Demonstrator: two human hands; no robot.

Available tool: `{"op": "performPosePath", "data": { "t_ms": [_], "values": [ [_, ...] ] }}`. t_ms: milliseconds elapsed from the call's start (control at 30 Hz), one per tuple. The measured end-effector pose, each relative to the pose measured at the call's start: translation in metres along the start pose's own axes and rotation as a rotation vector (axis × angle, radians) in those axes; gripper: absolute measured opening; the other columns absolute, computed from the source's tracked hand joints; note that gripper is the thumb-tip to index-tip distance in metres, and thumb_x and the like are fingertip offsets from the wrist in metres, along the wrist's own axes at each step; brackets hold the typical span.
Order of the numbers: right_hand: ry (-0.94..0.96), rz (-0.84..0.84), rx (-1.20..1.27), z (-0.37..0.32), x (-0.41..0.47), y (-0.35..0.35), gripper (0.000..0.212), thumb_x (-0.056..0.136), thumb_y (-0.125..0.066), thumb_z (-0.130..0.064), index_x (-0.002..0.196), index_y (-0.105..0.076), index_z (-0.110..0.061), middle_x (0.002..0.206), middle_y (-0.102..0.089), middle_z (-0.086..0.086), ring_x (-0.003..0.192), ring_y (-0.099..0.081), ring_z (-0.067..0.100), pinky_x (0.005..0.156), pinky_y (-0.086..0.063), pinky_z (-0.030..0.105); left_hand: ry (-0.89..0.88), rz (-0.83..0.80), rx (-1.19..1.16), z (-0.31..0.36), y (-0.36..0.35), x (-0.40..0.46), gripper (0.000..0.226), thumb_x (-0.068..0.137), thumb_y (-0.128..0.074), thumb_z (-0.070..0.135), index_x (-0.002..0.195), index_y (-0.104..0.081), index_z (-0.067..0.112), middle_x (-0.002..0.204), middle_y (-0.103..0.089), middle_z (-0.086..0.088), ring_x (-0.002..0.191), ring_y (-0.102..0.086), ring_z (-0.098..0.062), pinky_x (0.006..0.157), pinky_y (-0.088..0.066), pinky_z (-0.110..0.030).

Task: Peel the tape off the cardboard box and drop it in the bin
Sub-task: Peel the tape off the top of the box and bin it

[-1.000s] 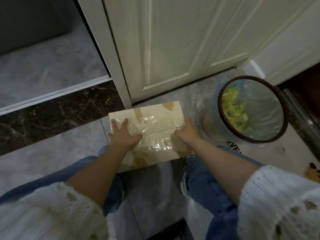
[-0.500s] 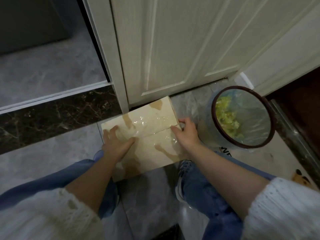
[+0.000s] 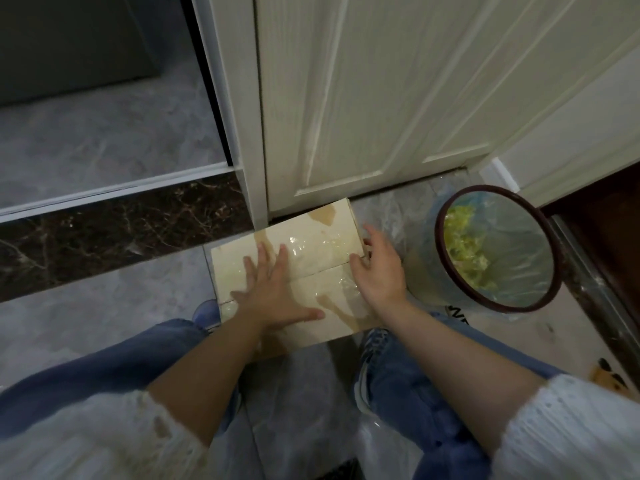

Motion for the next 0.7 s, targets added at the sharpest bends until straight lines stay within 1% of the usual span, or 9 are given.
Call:
{"op": "performPosePath", "data": {
  "t_ms": [67, 133, 200, 300, 367, 433, 500, 567, 700],
  "values": [
    [0.131, -0.04, -0.23, -0.009, 0.001, -0.002, 0.059, 0.096, -0.054, -0.032, 0.149, -0.03, -0.04, 0.146, -0.041, -0.001, 0.112, -0.057, 0.019, 0.085, -0.054, 0.039, -0.003, -0.026, 0.018, -0.005, 0.0, 0.002, 0.154, 0.057, -0.081, 0.077, 0.145, 0.041, 0.046, 0.145, 0.059, 0.011, 0.146, 0.039, -0.033, 0.113, -0.005, -0.079],
    [0.194, -0.057, -0.372, -0.014, 0.003, -0.005, 0.058, 0.097, -0.051, -0.04, 0.15, -0.029, -0.044, 0.157, -0.026, 0.0, 0.119, -0.055, 0.022, 0.085, -0.056, 0.041, -0.004, -0.036, 0.024, -0.007, -0.002, 0.002, 0.156, 0.055, -0.082, 0.077, 0.143, 0.043, 0.046, 0.143, 0.061, 0.011, 0.146, 0.04, -0.033, 0.113, -0.006, -0.08],
    [0.211, -0.09, -0.438, -0.016, 0.006, -0.011, 0.055, 0.097, -0.051, -0.042, 0.149, -0.035, -0.041, 0.161, -0.018, 0.002, 0.134, -0.041, 0.025, 0.097, -0.051, 0.045, -0.005, -0.044, 0.036, -0.007, -0.004, 0.004, 0.157, 0.055, -0.083, 0.076, 0.142, 0.044, 0.046, 0.142, 0.062, 0.011, 0.145, 0.041, -0.034, 0.113, -0.006, -0.08],
    [0.19, -0.122, -0.478, -0.013, 0.008, -0.018, 0.059, 0.097, -0.051, -0.041, 0.153, -0.032, -0.035, 0.163, -0.014, 0.003, 0.14, -0.031, 0.028, 0.109, -0.041, 0.047, -0.008, -0.048, 0.039, -0.004, -0.006, 0.006, 0.158, 0.053, -0.083, 0.078, 0.139, 0.046, 0.048, 0.143, 0.062, 0.01, 0.143, 0.043, -0.034, 0.113, -0.005, -0.08],
    [0.197, -0.099, -0.469, -0.012, 0.009, -0.017, 0.057, 0.098, -0.051, -0.036, 0.153, -0.033, -0.033, 0.163, -0.017, 0.004, 0.139, -0.034, 0.028, 0.109, -0.041, 0.046, -0.005, -0.043, 0.047, -0.004, -0.007, 0.008, 0.157, 0.052, -0.082, 0.079, 0.132, 0.05, 0.051, 0.143, 0.062, 0.009, 0.142, 0.044, -0.034, 0.112, -0.004, -0.081],
    [0.217, -0.063, -0.439, -0.012, 0.01, -0.014, 0.05, 0.099, -0.053, -0.03, 0.148, -0.043, -0.033, 0.16, -0.026, 0.005, 0.134, -0.04, 0.028, 0.107, -0.043, 0.044, -0.005, -0.04, 0.052, -0.004, -0.008, 0.009, 0.156, 0.052, -0.082, 0.079, 0.127, 0.052, 0.053, 0.143, 0.062, 0.009, 0.142, 0.044, -0.034, 0.112, -0.005, -0.081],
    [0.251, -0.011, -0.4, -0.015, 0.012, -0.012, 0.04, 0.096, -0.057, -0.026, 0.136, -0.058, -0.029, 0.155, -0.035, 0.005, 0.128, -0.046, 0.027, 0.105, -0.044, 0.045, -0.005, -0.033, 0.056, -0.004, -0.008, 0.01, 0.156, 0.052, -0.082, 0.079, 0.125, 0.053, 0.054, 0.142, 0.062, 0.009, 0.142, 0.044, -0.035, 0.112, -0.005, -0.081],
    [0.274, 0.023, -0.38, -0.019, 0.016, -0.012, 0.029, 0.094, -0.061, -0.023, 0.122, -0.068, -0.023, 0.152, -0.039, 0.004, 0.124, -0.049, 0.028, 0.103, -0.045, 0.047, -0.007, -0.031, 0.055, -0.004, -0.007, 0.009, 0.155, 0.052, -0.082, 0.079, 0.123, 0.054, 0.055, 0.143, 0.062, 0.009, 0.142, 0.044, -0.034, 0.112, -0.005, -0.081],
    [0.304, 0.058, -0.403, -0.028, 0.028, -0.011, 0.01, 0.093, -0.065, -0.021, 0.096, -0.073, -0.014, 0.146, -0.046, 0.004, 0.125, -0.046, 0.028, 0.099, -0.046, 0.045, -0.009, -0.028, 0.059, -0.005, -0.005, 0.008, 0.155, 0.053, -0.082, 0.078, 0.128, 0.052, 0.053, 0.145, 0.06, 0.009, 0.144, 0.043, -0.034, 0.113, -0.005, -0.081]
  ]
}}
Point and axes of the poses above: each hand's wrist, its own x-axis towards the middle knuckle, its own y-axis out of the back of the hand, z = x × y, the point moved 7 cm from there along x, towards the middle knuckle
